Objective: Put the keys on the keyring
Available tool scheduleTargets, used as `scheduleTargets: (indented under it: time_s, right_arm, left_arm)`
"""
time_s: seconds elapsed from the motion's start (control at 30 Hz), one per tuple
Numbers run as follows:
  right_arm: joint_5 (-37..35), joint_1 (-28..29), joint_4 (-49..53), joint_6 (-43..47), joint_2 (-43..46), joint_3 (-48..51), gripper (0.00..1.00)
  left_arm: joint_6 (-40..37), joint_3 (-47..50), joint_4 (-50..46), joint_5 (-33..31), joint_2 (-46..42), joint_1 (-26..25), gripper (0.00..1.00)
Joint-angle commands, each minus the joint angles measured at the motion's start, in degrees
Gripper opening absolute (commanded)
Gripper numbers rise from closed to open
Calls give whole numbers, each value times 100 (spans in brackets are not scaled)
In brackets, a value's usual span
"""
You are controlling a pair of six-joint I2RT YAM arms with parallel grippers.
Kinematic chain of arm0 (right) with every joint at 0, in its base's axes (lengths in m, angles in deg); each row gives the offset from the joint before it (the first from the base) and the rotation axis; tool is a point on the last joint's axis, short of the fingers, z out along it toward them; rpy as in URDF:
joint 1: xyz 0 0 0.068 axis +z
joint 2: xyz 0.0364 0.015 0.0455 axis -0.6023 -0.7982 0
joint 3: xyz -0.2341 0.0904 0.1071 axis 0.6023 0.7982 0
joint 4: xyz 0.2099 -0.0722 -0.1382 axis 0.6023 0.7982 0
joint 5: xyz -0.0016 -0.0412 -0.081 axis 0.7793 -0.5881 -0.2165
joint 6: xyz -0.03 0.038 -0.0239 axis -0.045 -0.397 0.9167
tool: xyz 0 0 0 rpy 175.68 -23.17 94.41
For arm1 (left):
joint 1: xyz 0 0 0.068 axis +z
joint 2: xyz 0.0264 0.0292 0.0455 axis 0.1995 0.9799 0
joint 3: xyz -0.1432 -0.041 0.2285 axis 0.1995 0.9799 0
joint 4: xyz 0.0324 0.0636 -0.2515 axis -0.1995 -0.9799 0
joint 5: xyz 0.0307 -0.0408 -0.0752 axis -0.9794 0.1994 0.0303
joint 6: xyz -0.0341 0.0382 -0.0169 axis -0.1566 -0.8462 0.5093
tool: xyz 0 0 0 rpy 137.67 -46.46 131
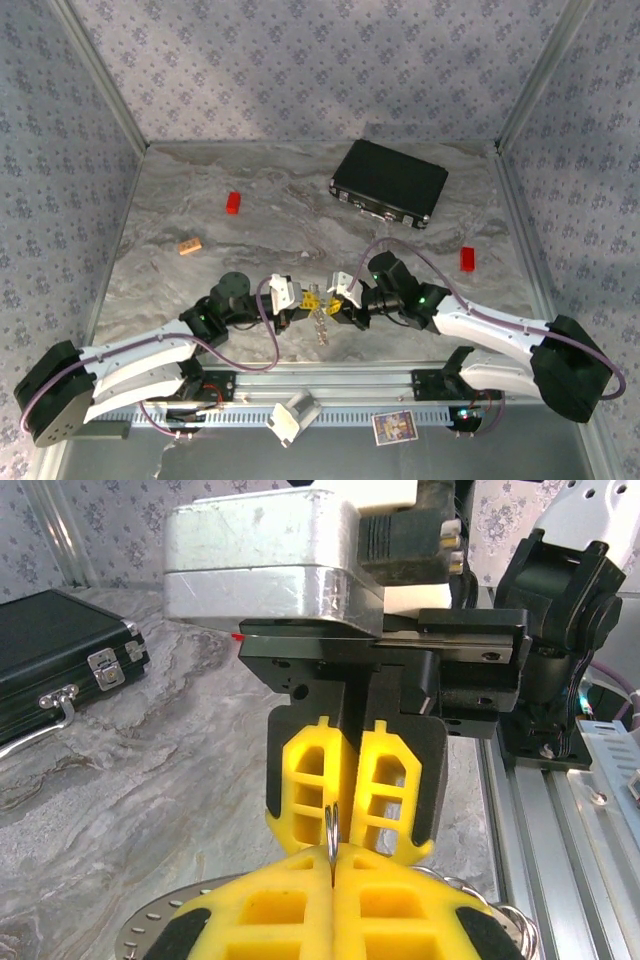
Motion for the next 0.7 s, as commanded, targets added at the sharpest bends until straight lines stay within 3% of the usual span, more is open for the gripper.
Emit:
scheduleTargets:
  time_s: [0.0,0.67]
  right_arm:
    - [145,-50,258,69,81,-211,6]
    - [67,-47,720,260,193,-634,1]
  left_arm:
    - [-85,17,133,21,-153,-42,0]
    - [-144,-10,11,23,-140,-42,0]
